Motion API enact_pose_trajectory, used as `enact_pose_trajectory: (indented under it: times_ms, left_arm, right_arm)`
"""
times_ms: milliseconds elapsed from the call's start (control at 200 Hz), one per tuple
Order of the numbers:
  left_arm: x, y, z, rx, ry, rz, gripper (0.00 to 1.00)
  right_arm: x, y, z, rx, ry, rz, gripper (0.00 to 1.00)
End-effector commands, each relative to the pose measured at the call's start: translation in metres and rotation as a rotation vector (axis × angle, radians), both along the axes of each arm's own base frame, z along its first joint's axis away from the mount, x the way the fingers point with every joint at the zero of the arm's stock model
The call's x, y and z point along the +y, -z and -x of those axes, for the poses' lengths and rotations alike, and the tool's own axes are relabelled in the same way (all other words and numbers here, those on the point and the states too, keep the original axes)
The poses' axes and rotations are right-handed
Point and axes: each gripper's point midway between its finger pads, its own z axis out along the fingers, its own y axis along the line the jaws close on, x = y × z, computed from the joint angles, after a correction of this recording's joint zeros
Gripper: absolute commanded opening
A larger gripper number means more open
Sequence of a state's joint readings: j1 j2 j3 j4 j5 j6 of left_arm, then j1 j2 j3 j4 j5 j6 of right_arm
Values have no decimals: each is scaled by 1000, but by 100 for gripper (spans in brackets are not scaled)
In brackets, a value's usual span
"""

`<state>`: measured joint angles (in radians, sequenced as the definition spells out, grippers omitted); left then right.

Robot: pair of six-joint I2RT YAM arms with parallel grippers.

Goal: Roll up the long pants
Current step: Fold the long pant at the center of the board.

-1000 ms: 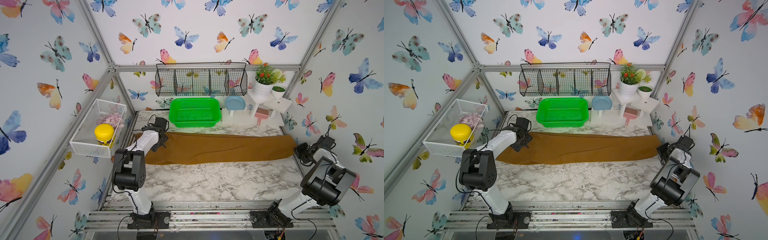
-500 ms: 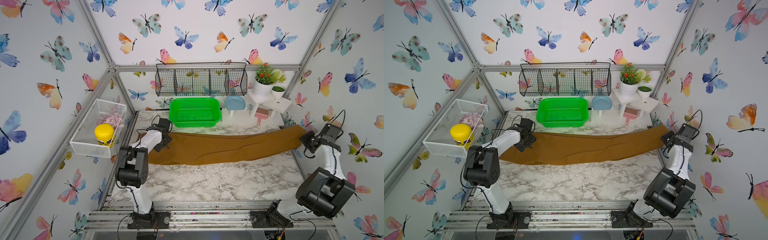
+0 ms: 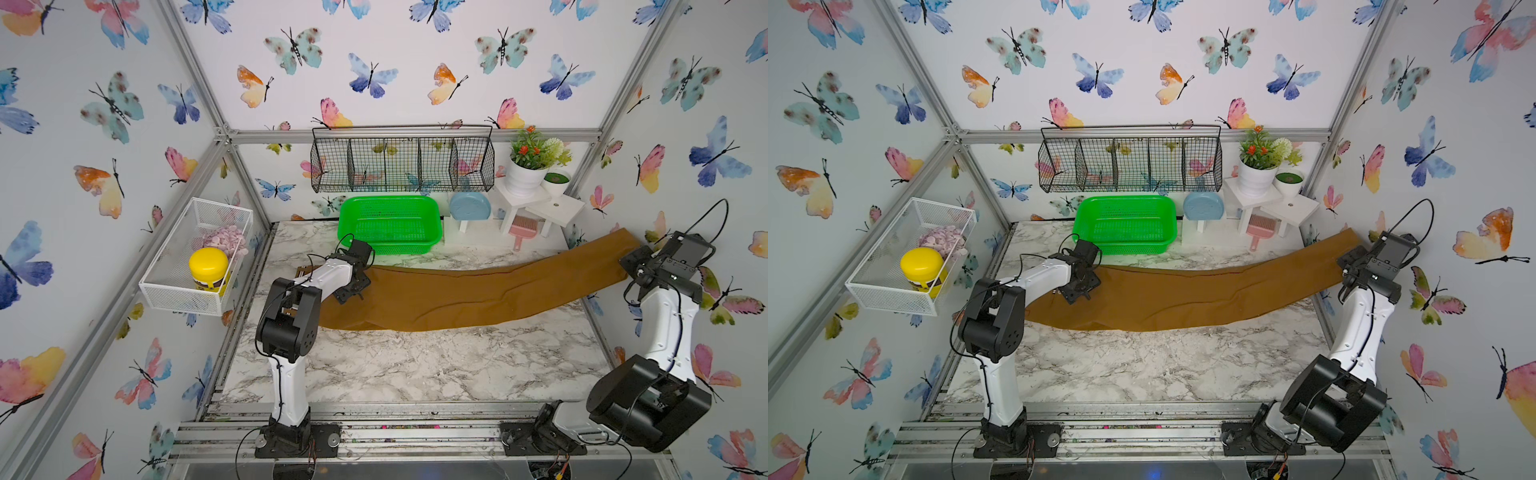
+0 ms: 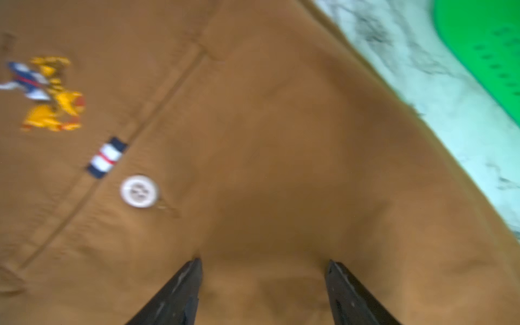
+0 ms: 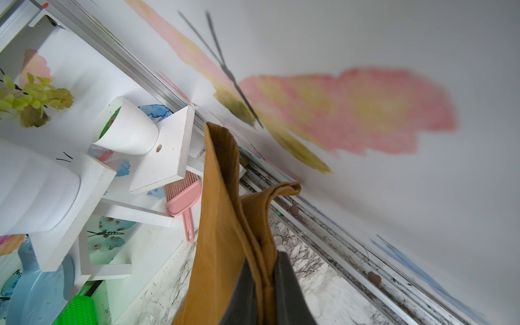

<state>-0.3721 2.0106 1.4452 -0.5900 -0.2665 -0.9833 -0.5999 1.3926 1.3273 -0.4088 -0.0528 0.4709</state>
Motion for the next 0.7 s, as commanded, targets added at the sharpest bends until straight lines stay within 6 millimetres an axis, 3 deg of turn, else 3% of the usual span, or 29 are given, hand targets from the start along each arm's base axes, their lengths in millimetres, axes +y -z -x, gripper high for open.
enact_pose_trajectory:
  times_ms: [0, 210, 330, 526, 546, 571, 696]
  left_arm:
    - [-16, 15, -1, 26, 12, 13, 75]
    - [-20, 35, 5, 49, 4, 23, 75]
    - [-18, 28, 4, 35, 1, 9, 75]
    - [-27, -55, -20, -150, 43, -120, 77]
    - [-31, -61, -22, -160, 52, -116, 77]
    - [-36, -84, -26, -202, 65, -89, 78]
    - [-59, -124, -34, -263, 120, 19, 79]
  right_arm:
    - [-5, -30, 6, -28, 37, 84, 3]
    - [11, -31, -4, -23, -14, 112, 3]
    - [17, -28, -10, -28, -45, 101, 3]
    - [21, -27, -10, -29, -51, 106, 3]
    - [22, -28, -10, -32, -56, 106, 3]
    - [24, -29, -12, -39, -65, 105, 3]
    - [41, -34, -21, -58, -129, 100, 3]
